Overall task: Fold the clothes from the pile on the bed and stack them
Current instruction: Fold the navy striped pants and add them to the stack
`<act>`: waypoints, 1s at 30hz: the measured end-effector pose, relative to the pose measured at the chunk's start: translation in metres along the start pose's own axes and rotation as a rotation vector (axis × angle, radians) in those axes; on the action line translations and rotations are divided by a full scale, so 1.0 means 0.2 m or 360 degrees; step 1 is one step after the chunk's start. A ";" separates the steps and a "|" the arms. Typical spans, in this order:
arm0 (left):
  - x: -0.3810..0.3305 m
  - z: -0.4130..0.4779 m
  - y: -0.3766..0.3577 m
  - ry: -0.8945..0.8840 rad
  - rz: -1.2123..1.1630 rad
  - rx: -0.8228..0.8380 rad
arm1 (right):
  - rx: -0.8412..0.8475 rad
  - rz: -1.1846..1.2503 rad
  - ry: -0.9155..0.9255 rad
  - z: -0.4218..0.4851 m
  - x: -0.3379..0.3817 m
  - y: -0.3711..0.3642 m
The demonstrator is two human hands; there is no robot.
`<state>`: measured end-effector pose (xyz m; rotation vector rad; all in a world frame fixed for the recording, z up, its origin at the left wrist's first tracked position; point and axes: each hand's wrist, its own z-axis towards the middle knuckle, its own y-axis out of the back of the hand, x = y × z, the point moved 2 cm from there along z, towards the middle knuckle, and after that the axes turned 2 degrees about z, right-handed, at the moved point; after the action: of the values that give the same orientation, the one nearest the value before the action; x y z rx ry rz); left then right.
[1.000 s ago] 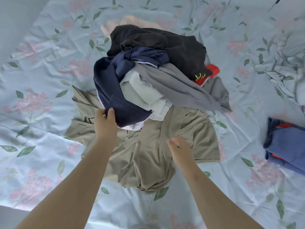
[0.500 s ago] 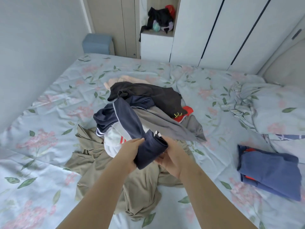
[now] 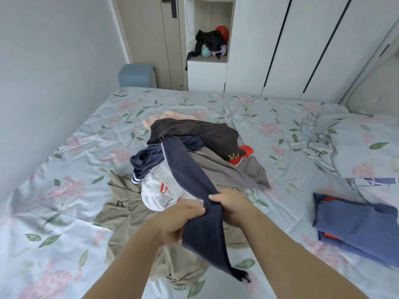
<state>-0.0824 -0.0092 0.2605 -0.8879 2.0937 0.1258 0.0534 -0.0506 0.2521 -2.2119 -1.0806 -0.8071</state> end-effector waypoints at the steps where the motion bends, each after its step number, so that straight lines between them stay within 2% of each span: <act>1: 0.00 0.00 0.03 0.0014 0.0006 -0.0067 | -0.0024 -0.0005 0.0065 0.01 0.01 0.00; 3: -0.02 0.03 0.09 0.0017 0.0025 -0.0389 | -0.0066 -0.0183 0.0247 0.00 0.05 -0.01; 5: -0.03 0.10 0.14 0.0003 -0.0157 -0.0772 | 0.0025 -0.0359 0.0385 -0.05 0.09 -0.01; 6: -0.04 0.14 0.14 -0.0011 -0.0360 -0.0791 | 0.0158 -0.0384 0.0441 -0.08 0.11 -0.01; 7: -0.06 0.18 0.14 -0.0010 -0.0608 -0.0704 | 0.0328 -0.0444 0.0491 -0.12 0.12 -0.01; 9: -0.10 0.26 0.15 0.0000 -0.1012 -0.0595 | 0.0634 -0.0728 0.0508 -0.19 0.13 0.01; 11: -0.16 0.33 0.17 0.0006 -0.1025 -0.0712 | 0.0770 -0.0941 0.0393 -0.21 0.12 0.07; 13: -0.22 0.35 0.16 -0.0123 -0.0791 -0.0881 | 0.0708 -0.0847 0.0250 -0.20 0.13 0.13; 14: -0.25 0.34 0.13 -0.0227 -0.0625 -0.0893 | 0.0571 -0.0692 0.0193 -0.18 0.14 0.17; 15: -0.28 0.31 0.09 -0.0331 -0.0463 -0.0849 | 0.0343 -0.0529 0.0136 -0.15 0.15 0.20; 17: -0.32 0.22 -0.02 -0.0520 -0.0178 -0.0595 | -0.0142 -0.0256 0.0069 -0.08 0.16 0.25; 18: -0.33 0.17 -0.06 -0.0557 -0.0047 -0.0417 | -0.0196 -0.0163 0.0055 -0.05 0.15 0.25; 21: -0.32 0.08 -0.12 -0.0434 0.0408 0.0041 | -0.0036 0.0259 -0.0010 0.02 0.15 0.18; 23: -0.32 0.06 -0.09 -0.0326 0.0585 0.0185 | -0.0054 0.0461 -0.0012 0.04 0.17 0.16; 24: -0.32 0.06 -0.07 -0.0266 0.0563 0.0188 | -0.0112 0.0445 0.0023 0.04 0.19 0.15; 25: -0.32 0.06 -0.05 -0.0199 0.0495 0.0103 | -0.0200 0.0347 0.0100 0.06 0.21 0.15; 27: -0.31 0.10 0.01 -0.0093 0.0383 -0.0282 | -0.0278 0.0068 0.0304 0.06 0.23 0.15; 29: -0.28 0.18 0.05 -0.0059 0.0313 -0.0620 | -0.0179 -0.0166 0.0465 0.02 0.24 0.11; 30: -0.26 0.20 0.05 -0.0038 0.0188 -0.0669 | -0.0113 -0.0218 0.0495 0.00 0.25 0.08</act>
<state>-0.0413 0.0429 0.2705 -0.9970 2.1332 0.6544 0.0917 -0.0350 0.2834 -1.9972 -1.0690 -1.2200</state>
